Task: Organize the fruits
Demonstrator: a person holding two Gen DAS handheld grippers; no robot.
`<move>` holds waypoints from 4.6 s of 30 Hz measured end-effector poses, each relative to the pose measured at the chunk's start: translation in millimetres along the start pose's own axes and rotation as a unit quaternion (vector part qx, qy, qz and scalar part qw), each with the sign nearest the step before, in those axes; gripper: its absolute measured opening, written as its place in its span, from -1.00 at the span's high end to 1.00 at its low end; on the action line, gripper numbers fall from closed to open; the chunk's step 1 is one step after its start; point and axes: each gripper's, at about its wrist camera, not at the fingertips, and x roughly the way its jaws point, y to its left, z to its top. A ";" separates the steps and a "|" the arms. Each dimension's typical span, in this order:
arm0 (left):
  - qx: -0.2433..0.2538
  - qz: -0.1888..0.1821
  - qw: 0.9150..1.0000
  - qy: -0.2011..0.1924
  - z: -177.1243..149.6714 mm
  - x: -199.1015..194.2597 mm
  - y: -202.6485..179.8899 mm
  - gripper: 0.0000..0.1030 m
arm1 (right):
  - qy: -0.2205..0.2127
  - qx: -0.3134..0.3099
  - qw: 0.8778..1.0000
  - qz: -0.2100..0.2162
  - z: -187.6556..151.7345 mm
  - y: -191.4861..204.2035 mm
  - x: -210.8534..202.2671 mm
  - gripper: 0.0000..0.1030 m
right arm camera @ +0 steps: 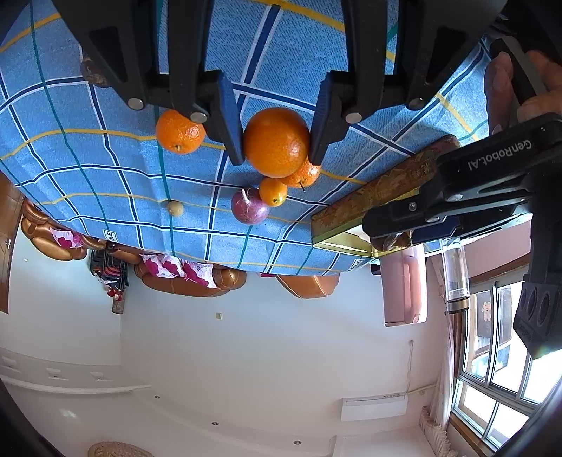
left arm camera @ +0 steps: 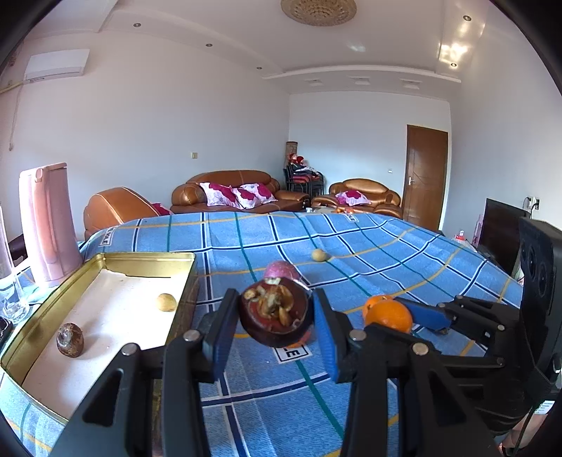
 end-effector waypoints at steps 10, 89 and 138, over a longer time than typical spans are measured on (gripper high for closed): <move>-0.001 0.008 1.000 -0.010 4.2 -6.5 3.9 0.16 | -0.013 -0.006 1.000 0.006 7.1 5.3 -7.5 0.24; -0.037 0.112 0.993 -0.014 13.0 -26.9 87.2 0.16 | -0.072 -0.068 0.992 0.080 80.7 73.0 10.1 0.24; -0.065 0.186 0.978 0.074 -12.0 -15.0 169.9 0.16 | 0.000 -0.111 0.983 0.149 78.8 139.0 90.5 0.24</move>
